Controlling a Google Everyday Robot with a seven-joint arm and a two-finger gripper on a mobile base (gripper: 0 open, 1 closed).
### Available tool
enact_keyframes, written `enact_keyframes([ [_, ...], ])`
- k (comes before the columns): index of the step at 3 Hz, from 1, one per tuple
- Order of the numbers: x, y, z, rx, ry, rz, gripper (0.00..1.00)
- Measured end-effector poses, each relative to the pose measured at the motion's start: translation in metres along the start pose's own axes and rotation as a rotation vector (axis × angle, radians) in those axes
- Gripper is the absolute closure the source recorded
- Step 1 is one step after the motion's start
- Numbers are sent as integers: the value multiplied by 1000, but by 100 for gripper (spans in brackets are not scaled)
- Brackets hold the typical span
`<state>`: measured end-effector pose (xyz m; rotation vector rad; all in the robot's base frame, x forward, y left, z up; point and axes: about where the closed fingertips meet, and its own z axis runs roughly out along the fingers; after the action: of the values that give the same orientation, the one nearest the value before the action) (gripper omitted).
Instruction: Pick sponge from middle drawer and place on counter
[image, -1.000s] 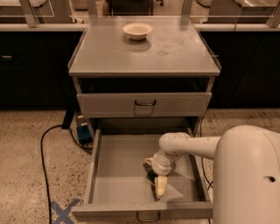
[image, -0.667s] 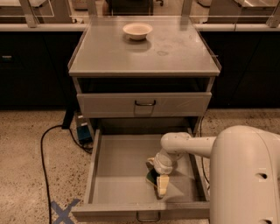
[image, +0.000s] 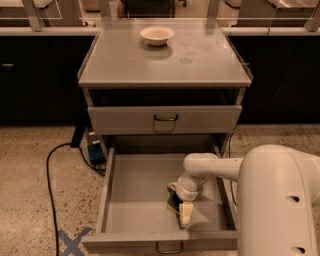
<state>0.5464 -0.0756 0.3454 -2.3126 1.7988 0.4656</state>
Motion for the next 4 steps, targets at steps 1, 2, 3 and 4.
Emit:
enact_keyframes([
  [1,0,1,6,-11,-7,1,0],
  [2,0,1,6,-11,-8,1,17],
  [3,0,1,6,-11,-8,1,41],
  [4,0,1,6,-11,-8,1,64],
])
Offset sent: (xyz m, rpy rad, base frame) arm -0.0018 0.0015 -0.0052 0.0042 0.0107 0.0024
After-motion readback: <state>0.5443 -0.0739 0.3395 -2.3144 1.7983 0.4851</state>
